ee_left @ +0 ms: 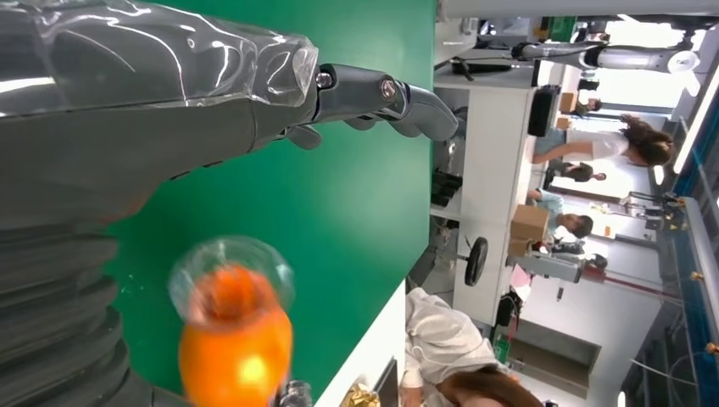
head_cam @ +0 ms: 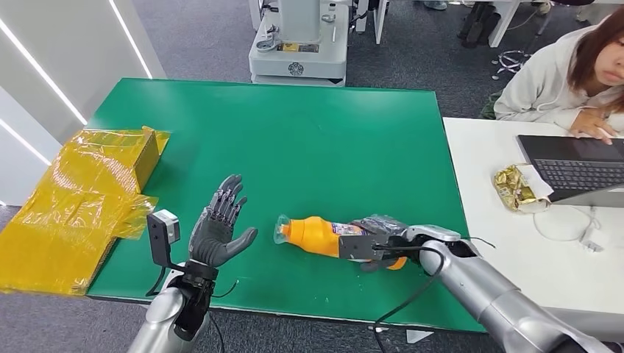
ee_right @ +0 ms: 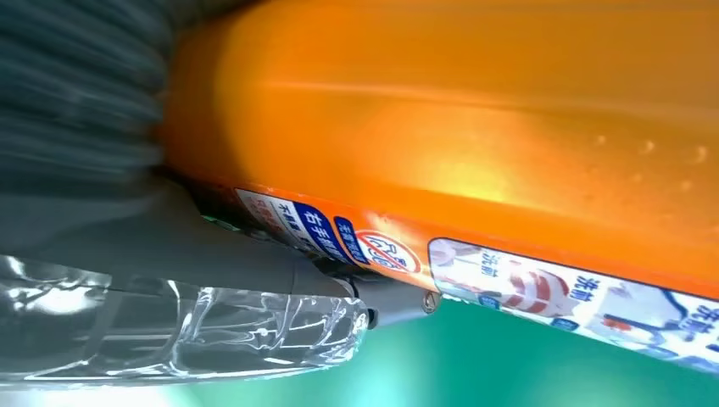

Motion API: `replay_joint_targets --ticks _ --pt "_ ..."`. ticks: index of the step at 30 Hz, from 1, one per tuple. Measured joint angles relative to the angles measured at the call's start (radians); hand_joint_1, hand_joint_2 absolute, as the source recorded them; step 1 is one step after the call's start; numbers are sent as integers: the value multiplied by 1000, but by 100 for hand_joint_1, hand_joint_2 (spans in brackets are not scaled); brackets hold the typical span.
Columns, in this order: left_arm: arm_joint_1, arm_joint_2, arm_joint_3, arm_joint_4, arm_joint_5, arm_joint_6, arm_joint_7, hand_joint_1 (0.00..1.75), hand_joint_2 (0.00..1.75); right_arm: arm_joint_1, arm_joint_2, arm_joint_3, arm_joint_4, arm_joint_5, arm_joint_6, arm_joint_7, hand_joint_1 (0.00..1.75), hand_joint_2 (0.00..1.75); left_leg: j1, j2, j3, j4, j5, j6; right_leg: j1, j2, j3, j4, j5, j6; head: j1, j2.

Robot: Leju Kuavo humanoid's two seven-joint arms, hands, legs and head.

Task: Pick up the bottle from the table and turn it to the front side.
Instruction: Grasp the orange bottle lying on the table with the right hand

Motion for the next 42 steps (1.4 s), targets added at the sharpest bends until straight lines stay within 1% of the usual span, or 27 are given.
replay_joint_targets --ticks 2,4,6,8,12,16,19,23,28,33,36,38,42 --pt "2 0 0 0 -2 4 -10 0 175 47 -3 -54 -9 -109 4 -70 175 175 0 -1 0 0 0 0 0 -1 0 0 0 0 0 0" --pt "7 2 0 0 -4 11 -19 0 175 113 -6 -110 -36 -169 -42 -113 175 175 0 -2 -1 0 0 0 0 -2 0 0 0 0 0 0" --pt "14 4 0 0 -5 17 -25 0 175 183 -11 -165 -81 -195 -98 -132 175 175 0 -3 -1 0 0 0 0 -3 0 0 0 0 0 0" --pt "19 6 0 0 -6 19 -28 0 175 234 -16 -208 -124 -202 -127 -131 175 175 0 -2 -2 0 0 0 0 -3 0 0 0 0 0 0" --pt "22 8 0 -1 -12 29 -30 0 175 314 -24 -272 -198 -223 -152 -122 175 175 0 -3 -2 0 0 0 0 -3 0 0 -1 0 0 0" --pt "37 9 0 -4 -28 46 -36 0 175 449 -19 -379 -318 -243 -199 -136 175 175 0 -6 -4 0 0 0 0 -6 -1 0 -1 1 0 0" --pt "40 9 0 -9 -34 50 -39 0 175 521 -9 -445 -392 -227 -214 -136 175 175 0 -5 -5 -1 0 0 0 -6 -2 0 -1 1 0 0" --pt "44 8 0 -12 -40 51 -39 0 175 583 7 -506 -451 -206 -231 -136 175 175 0 -6 -5 -1 0 0 0 -6 -3 0 -2 0 0 0" --pt "39 5 0 -16 -74 34 -38 0 175 669 55 -592 -526 -168 -292 -162 175 175 0 -5 -6 -1 0 0 0 -6 -3 0 -2 0 0 0" --pt "18 3 0 -21 -90 14 -31 0 175 704 98 -645 -575 -146 -312 -174 175 175 0 -4 -5 -1 0 0 0 -4 -4 0 -2 0 0 0" --pt "-4 3 -2 -21 -86 -25 -16 0 175 701 113 -662 -583 -134 -319 -183 175 175 0 -4 -6 -1 0 0 0 -4 -4 0 -1 0 0 0" --pt "-39 1 -9 -20 -82 -57 -3 0 175 684 124 -668 -583 -131 -329 -197 175 175 0 -4 -6 -1 1 1 0 -4 -4 0 -1 0 0 0" --pt "-135 -6 -42 -14 -62 -113 25 0 175 624 145 -667 -578 -122 -356 -230 175 175 0 -4 -6 0 2 0 0 -4 -4 0 0 0 0 0"
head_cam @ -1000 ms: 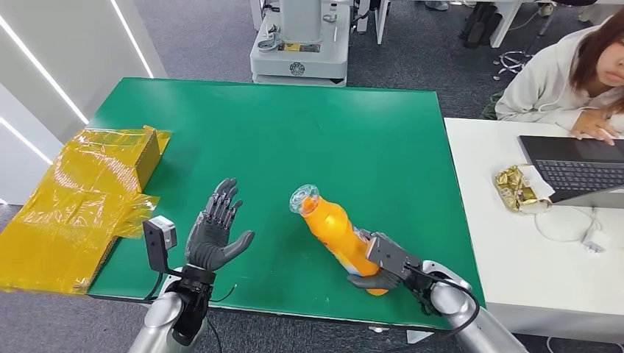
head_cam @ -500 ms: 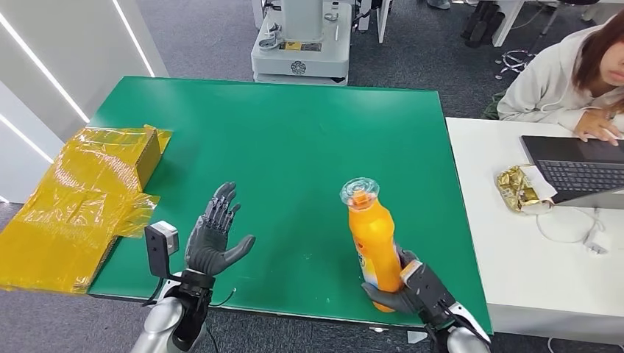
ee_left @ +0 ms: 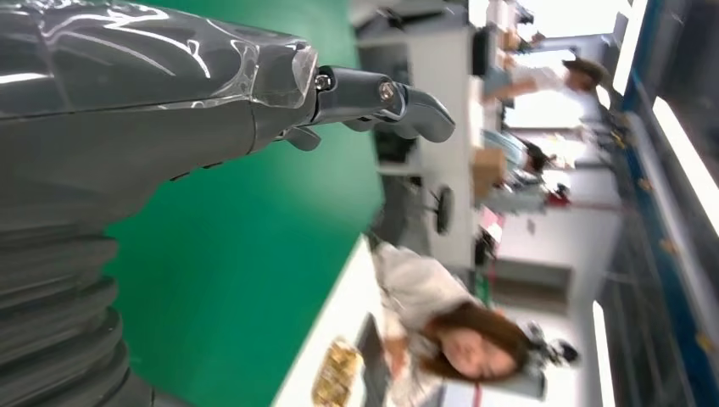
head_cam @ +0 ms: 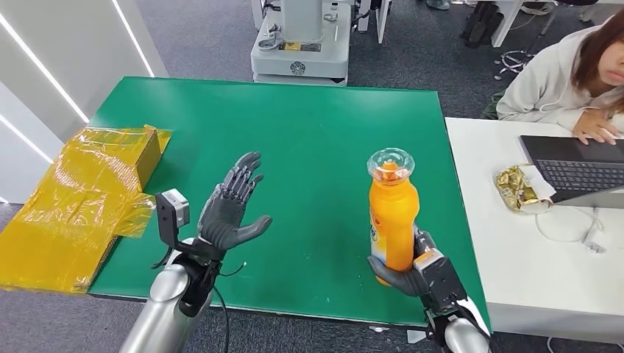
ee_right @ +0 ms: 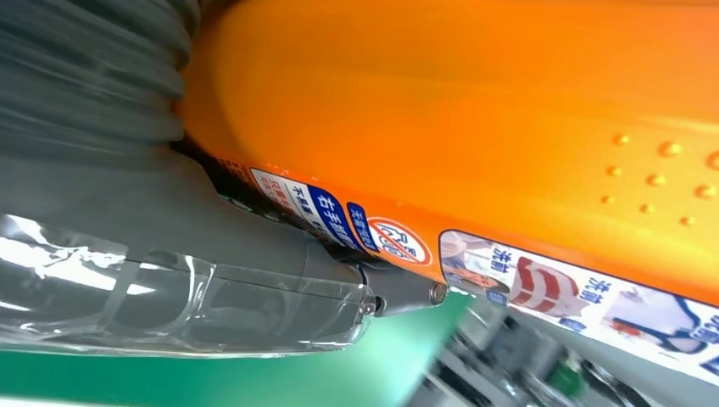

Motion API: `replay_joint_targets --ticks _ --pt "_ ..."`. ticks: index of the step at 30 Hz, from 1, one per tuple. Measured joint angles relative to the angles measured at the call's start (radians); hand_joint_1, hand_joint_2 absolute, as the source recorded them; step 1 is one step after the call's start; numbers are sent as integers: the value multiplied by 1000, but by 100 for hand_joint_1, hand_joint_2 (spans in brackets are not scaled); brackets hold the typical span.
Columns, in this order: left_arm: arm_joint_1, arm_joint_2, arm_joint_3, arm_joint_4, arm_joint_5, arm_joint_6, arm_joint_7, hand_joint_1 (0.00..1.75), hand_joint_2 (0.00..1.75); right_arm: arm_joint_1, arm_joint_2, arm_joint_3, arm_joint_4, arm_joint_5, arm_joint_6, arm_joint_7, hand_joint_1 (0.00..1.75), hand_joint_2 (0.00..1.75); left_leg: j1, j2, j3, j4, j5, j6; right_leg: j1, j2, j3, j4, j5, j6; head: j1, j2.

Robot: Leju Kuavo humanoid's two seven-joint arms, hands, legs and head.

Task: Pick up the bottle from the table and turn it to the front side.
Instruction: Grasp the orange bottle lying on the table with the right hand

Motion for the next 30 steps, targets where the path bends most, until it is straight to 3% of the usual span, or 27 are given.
replay_joint_targets --ticks 10,24,30 --pt "-140 2 -67 29 91 -49 55 0 175 -206 37 96 103 42 -27 -6 175 175 0 3 0 0 1 -1 0 3 -2 1 1 -2 0 0" --pt "-163 44 -67 45 116 -65 62 0 175 -320 44 183 255 27 -11 -7 175 175 0 2 -1 0 1 -1 0 2 -2 1 1 -2 0 0" --pt "-170 48 -67 43 69 -42 60 0 175 -405 74 239 388 21 11 -9 175 175 0 2 -1 0 1 -1 0 2 -2 2 2 -2 0 0"
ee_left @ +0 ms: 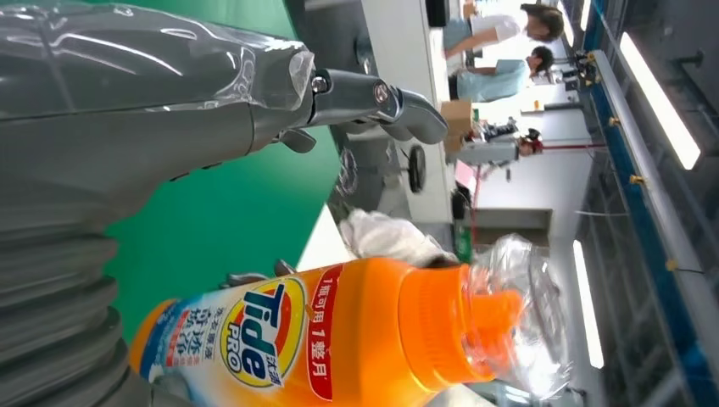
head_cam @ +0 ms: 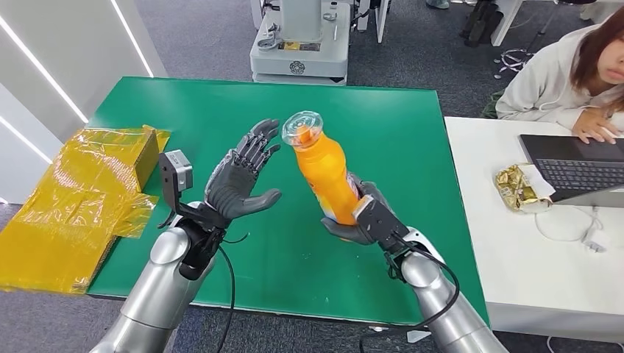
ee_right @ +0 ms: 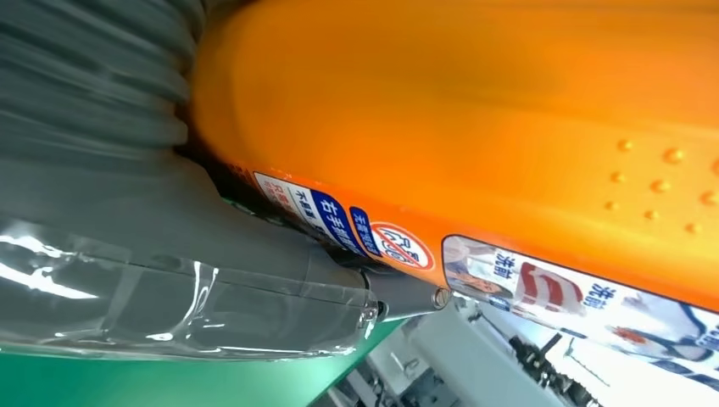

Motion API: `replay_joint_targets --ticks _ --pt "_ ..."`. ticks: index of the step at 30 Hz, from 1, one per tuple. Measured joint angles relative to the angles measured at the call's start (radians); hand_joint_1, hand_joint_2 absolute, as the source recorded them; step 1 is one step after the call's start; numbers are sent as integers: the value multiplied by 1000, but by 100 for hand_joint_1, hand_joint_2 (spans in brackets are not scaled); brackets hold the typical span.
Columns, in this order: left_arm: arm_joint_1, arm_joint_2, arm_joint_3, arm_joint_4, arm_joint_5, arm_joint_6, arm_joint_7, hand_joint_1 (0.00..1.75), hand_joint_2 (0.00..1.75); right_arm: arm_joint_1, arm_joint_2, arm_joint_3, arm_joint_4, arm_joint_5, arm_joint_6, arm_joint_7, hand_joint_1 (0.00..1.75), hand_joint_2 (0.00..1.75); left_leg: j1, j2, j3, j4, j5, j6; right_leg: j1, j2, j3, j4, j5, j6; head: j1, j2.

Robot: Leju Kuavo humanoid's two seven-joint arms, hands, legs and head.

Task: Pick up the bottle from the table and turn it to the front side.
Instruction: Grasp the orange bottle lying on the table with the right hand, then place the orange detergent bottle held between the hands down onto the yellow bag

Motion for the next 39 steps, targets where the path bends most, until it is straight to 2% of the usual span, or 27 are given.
replay_joint_targets --ticks 5,12,24,39 --pt "-6 1 0 -17 -62 36 -8 0 175 -41 37 37 57 -13 -13 -12 175 175 0 0 0 0 0 0 0 0 0 0 0 0 0 0" --pt "-17 -4 1 -23 -61 42 1 0 175 -67 83 91 28 9 -38 17 175 175 0 0 0 0 0 0 0 0 -1 0 0 0 0 0" --pt "-16 -13 4 -23 2 3 22 0 175 -68 85 137 -6 56 -55 43 175 175 0 0 0 0 0 0 0 0 -1 0 0 0 0 0" --pt "-9 -18 26 -56 44 -4 37 0 175 -84 85 159 73 64 -74 48 175 175 0 0 -1 0 0 0 0 0 -1 0 0 0 0 0"
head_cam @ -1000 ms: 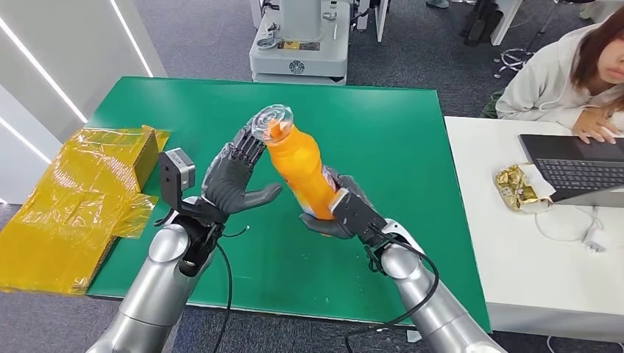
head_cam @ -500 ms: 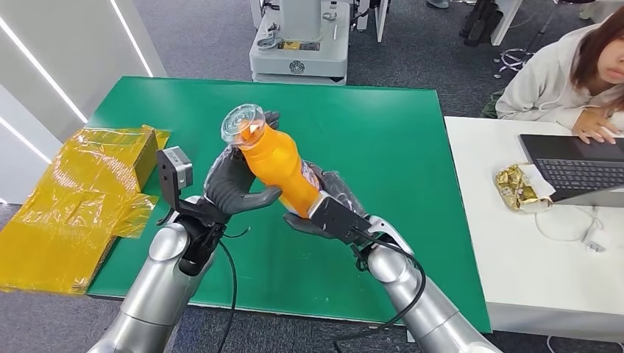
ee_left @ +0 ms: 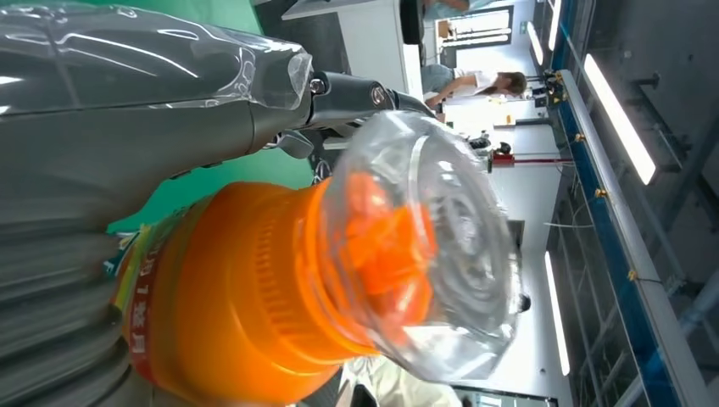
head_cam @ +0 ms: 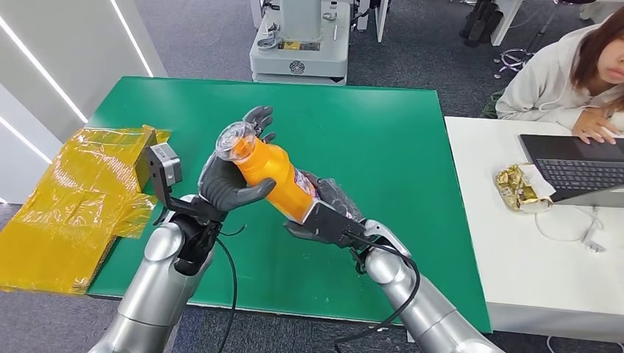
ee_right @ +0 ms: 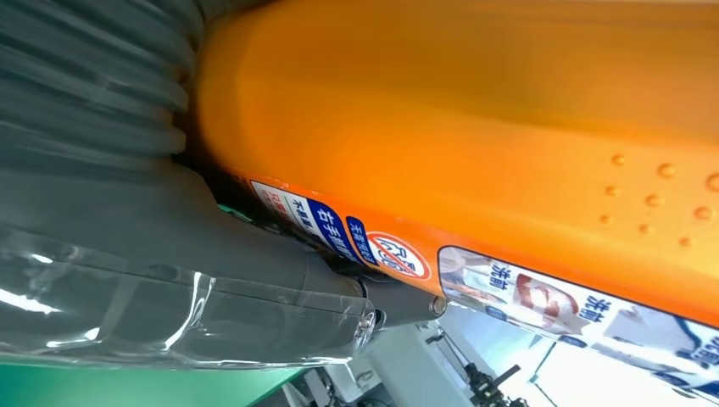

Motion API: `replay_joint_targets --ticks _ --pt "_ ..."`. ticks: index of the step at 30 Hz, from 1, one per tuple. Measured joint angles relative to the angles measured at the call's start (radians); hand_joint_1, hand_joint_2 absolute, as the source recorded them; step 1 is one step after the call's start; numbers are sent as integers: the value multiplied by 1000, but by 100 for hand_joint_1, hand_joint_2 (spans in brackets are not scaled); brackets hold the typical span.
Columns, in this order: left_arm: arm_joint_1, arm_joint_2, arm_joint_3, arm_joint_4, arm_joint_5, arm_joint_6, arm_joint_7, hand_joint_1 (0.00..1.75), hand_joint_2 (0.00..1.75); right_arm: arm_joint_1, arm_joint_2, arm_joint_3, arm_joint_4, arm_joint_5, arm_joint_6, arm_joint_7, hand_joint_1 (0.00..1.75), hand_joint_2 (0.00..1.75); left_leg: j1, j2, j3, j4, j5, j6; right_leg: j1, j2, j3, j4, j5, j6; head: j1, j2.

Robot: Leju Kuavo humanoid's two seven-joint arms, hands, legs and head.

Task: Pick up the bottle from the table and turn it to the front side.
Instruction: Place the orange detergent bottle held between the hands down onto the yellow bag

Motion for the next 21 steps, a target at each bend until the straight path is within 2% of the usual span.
replay_joint_targets --ticks 8,9,12,13,21 --pt "0 0 7 0 2 -4 -1 0 175 -2 0 4 23 0 -1 0 175 175 0 0 0 0 0 0 0 0 0 0 0 0 0 0" --pt "0 0 8 0 3 -4 -1 13 175 -4 0 4 25 0 -1 0 175 175 0 0 0 0 0 0 0 0 0 0 0 0 0 0" --pt "-1 -1 8 0 10 -1 -1 144 175 -10 0 6 31 0 -3 0 175 175 0 0 0 0 0 0 0 0 0 0 0 0 0 0" --pt "-1 -1 8 0 11 0 -1 175 175 -12 0 6 32 -1 -6 0 175 175 0 0 0 0 0 0 0 0 0 0 0 0 0 0" --pt "0 -10 -6 7 13 -10 -1 175 175 -15 1 5 26 -16 -48 -14 175 175 0 0 0 0 0 0 0 0 0 0 0 0 0 0"
